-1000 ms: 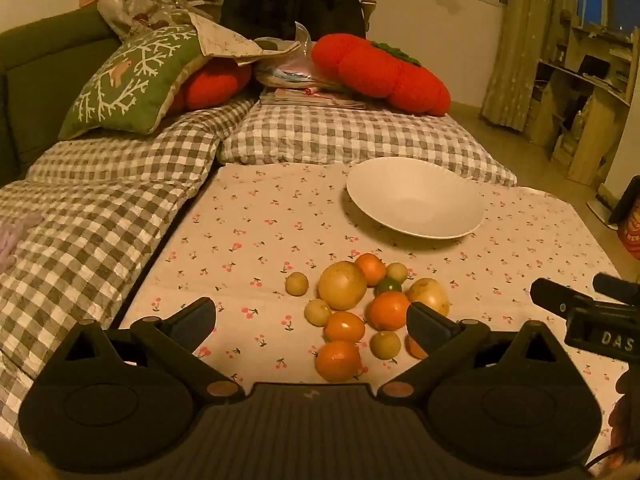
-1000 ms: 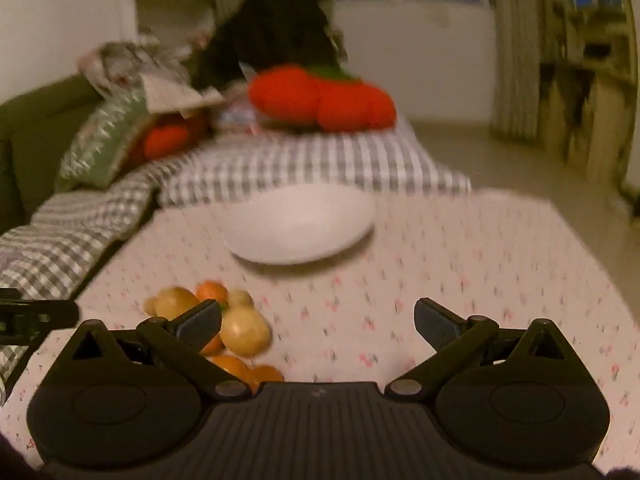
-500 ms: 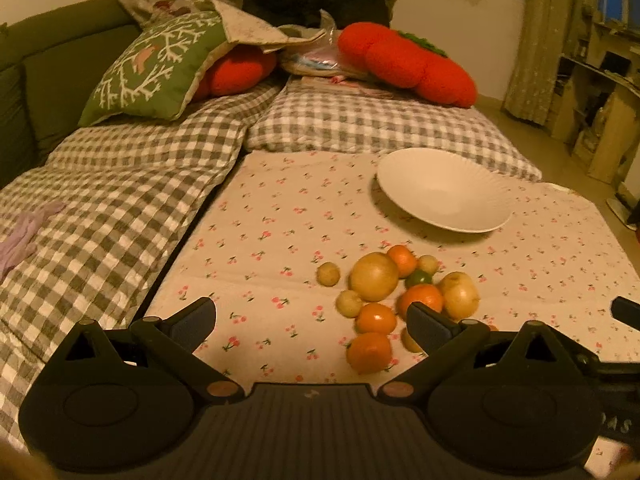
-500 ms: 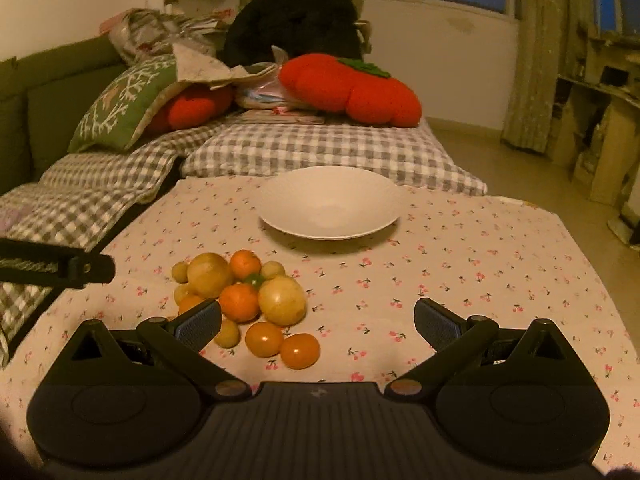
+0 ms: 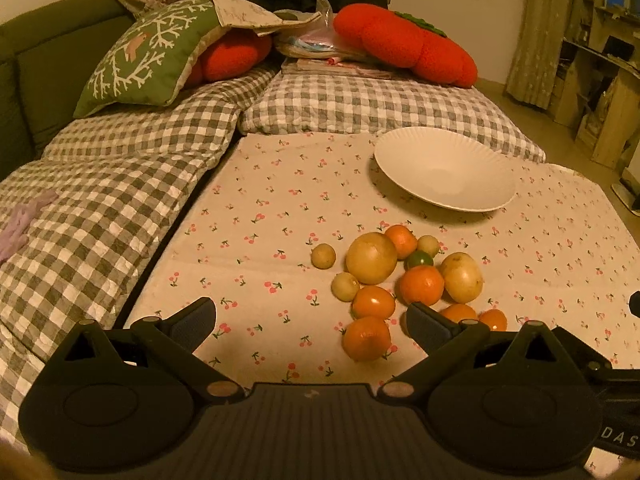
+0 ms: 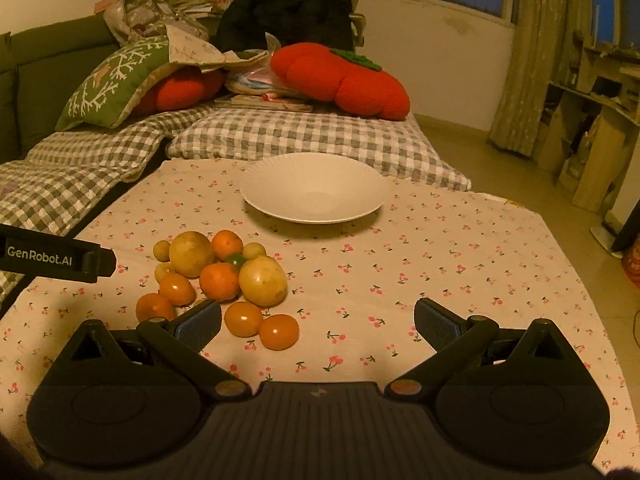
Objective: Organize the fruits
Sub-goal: 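Move both tools toward the fruit cluster on the sheet, then grasp a small green lime with the left tool while the right tool grasps a yellow pear, then carry the lime and pear over the white plate and open both tools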
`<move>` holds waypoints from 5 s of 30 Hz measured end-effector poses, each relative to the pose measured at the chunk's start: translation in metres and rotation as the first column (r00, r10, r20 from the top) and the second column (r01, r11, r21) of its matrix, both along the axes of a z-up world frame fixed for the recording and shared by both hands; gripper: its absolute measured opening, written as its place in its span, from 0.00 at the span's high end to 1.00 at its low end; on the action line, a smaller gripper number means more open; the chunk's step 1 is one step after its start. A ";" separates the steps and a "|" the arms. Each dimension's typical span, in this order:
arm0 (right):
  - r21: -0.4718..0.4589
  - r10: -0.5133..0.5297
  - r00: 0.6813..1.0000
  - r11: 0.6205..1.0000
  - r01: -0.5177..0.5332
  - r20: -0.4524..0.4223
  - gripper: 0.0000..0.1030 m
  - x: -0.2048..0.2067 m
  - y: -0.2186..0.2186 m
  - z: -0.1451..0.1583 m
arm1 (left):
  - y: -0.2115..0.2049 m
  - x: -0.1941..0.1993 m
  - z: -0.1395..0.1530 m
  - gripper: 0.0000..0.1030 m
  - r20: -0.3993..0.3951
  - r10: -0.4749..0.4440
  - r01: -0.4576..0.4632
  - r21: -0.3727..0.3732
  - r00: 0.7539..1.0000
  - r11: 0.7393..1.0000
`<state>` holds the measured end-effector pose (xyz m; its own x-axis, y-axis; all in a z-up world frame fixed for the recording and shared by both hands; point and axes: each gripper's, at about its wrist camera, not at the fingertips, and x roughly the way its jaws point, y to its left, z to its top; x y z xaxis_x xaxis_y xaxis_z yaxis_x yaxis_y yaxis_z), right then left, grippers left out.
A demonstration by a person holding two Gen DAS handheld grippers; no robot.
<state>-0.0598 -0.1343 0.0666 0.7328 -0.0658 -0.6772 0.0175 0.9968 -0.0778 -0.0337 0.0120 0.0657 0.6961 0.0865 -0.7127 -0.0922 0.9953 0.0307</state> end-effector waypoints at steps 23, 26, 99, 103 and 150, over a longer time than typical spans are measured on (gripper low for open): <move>-0.016 0.000 0.999 1.000 0.000 -0.035 0.00 0.003 0.003 -0.008 | 0.000 0.000 -0.002 0.09 -0.007 -0.032 0.032 -0.057 0.999 0.998; -0.002 0.007 0.999 1.000 -0.007 -0.043 0.00 0.008 -0.001 -0.004 | -0.002 0.001 -0.007 0.09 -0.024 -0.051 0.049 -0.065 0.998 0.997; 0.482 0.063 0.968 0.874 0.065 -0.244 0.58 0.123 -0.039 -0.038 | 0.008 0.023 -0.027 0.86 -0.039 -0.072 0.058 -0.277 0.997 0.959; 0.475 0.062 0.972 0.878 0.055 -0.227 0.58 0.123 -0.038 -0.032 | -0.003 0.029 -0.021 0.86 -0.031 -0.095 0.085 -0.248 0.995 0.965; 0.312 -0.016 0.990 0.948 0.060 -0.140 0.58 0.205 -0.085 -0.043 | -0.076 0.209 -0.039 0.86 0.047 -0.266 0.266 0.007 0.963 0.964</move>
<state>0.1448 -0.2189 0.0240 0.6351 0.1408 -0.7595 0.0668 0.9696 0.2355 0.1757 -0.0635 0.0270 0.7270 -0.1062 -0.6784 0.1746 0.9841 0.0331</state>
